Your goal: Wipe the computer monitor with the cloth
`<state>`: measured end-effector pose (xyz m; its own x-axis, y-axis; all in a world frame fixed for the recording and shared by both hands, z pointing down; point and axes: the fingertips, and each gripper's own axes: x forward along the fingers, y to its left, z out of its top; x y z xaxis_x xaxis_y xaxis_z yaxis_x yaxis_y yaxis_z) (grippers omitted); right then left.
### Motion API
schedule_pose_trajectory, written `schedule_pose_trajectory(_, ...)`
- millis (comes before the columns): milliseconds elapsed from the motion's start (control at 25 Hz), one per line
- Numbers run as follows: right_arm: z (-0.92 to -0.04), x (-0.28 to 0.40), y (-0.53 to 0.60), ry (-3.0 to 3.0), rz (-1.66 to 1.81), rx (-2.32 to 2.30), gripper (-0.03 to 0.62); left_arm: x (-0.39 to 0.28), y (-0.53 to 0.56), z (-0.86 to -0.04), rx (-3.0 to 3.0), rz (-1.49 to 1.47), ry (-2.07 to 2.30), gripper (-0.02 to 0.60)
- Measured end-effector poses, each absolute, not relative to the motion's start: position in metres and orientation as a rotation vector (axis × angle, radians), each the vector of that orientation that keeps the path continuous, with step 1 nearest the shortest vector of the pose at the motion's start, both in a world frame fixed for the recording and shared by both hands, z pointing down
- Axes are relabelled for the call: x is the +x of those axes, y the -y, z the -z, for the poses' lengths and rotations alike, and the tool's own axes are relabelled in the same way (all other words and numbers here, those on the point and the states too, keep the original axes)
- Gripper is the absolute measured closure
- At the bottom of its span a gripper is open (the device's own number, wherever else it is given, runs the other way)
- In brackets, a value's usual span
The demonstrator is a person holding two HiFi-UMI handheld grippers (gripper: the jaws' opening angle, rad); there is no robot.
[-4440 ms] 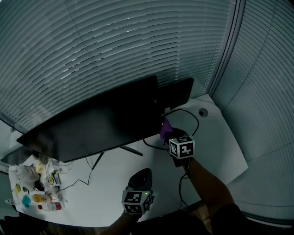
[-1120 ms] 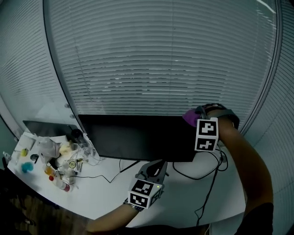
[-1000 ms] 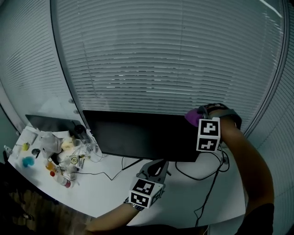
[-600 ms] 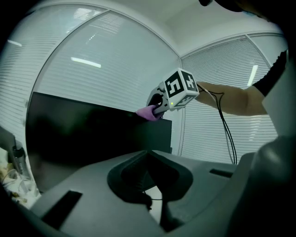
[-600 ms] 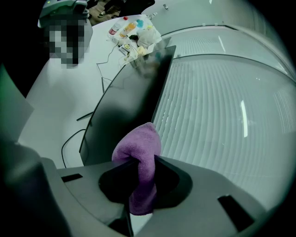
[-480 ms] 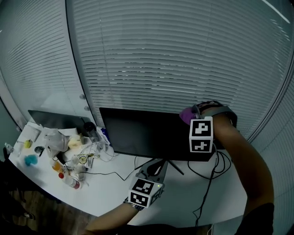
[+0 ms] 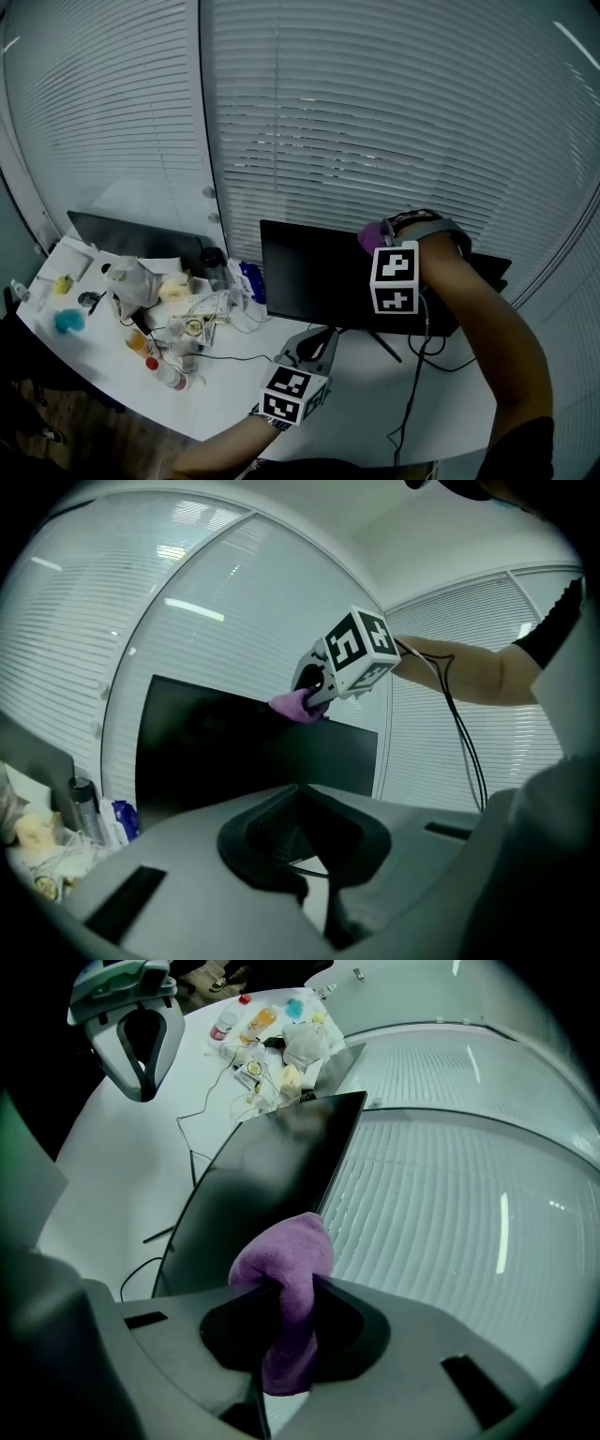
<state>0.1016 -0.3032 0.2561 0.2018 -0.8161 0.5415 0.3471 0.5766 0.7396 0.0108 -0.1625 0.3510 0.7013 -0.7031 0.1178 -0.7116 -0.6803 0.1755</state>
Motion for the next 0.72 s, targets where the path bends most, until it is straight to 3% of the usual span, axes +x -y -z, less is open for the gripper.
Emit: schedule_pose_trajectory(720, -0.266, -0.079, 0.344, 1.049, 0.93, 0.449, 0.516, -0.145, 0.18, -0.37, 2.631, -0.048, 1.231, 0.575)
